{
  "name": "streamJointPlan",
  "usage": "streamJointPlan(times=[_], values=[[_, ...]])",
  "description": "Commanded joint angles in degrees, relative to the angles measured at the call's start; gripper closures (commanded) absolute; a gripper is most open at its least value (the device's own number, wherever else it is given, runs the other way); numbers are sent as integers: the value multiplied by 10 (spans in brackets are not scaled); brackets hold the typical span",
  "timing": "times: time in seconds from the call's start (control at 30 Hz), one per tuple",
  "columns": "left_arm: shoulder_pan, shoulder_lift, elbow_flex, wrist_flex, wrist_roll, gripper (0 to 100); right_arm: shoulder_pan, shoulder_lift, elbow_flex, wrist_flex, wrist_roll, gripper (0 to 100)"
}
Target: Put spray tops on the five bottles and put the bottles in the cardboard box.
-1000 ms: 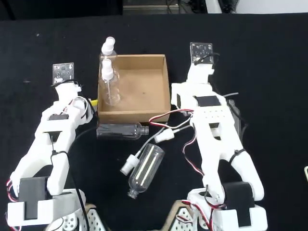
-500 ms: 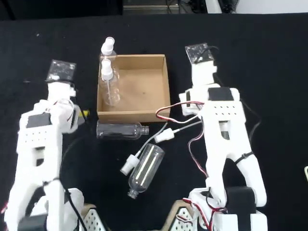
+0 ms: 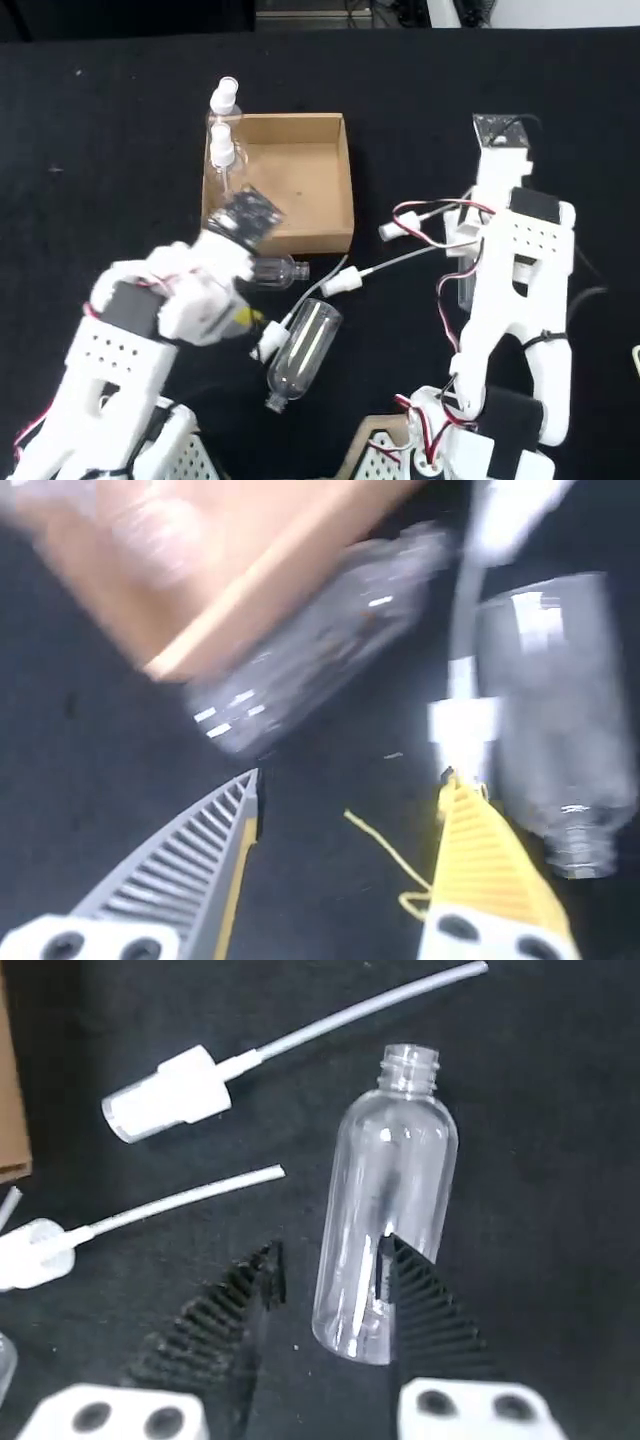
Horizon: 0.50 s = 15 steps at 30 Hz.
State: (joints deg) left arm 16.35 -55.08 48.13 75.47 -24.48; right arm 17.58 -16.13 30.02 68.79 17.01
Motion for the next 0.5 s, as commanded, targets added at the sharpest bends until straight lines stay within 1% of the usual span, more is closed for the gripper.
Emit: streamJointPlan(times=[0.0, 0.07, 0.13, 0.23, 0.3, 0.47], values=[[36, -3, -10, -37, 27, 731, 15, -31, -30, 21, 8, 848], [29, 2, 14, -67, -33, 733, 13, -31, -30, 23, 8, 848], [5, 2, 47, -98, -90, 733, 13, -31, -28, 23, 8, 848], [-14, 2, 90, -129, -145, 731, 13, -31, -28, 23, 8, 848], [-13, 1, 112, -158, -164, 730, 13, -31, -29, 23, 8, 848], [-11, 6, 151, -248, -167, 728, 15, -31, -26, 24, 8, 848]])
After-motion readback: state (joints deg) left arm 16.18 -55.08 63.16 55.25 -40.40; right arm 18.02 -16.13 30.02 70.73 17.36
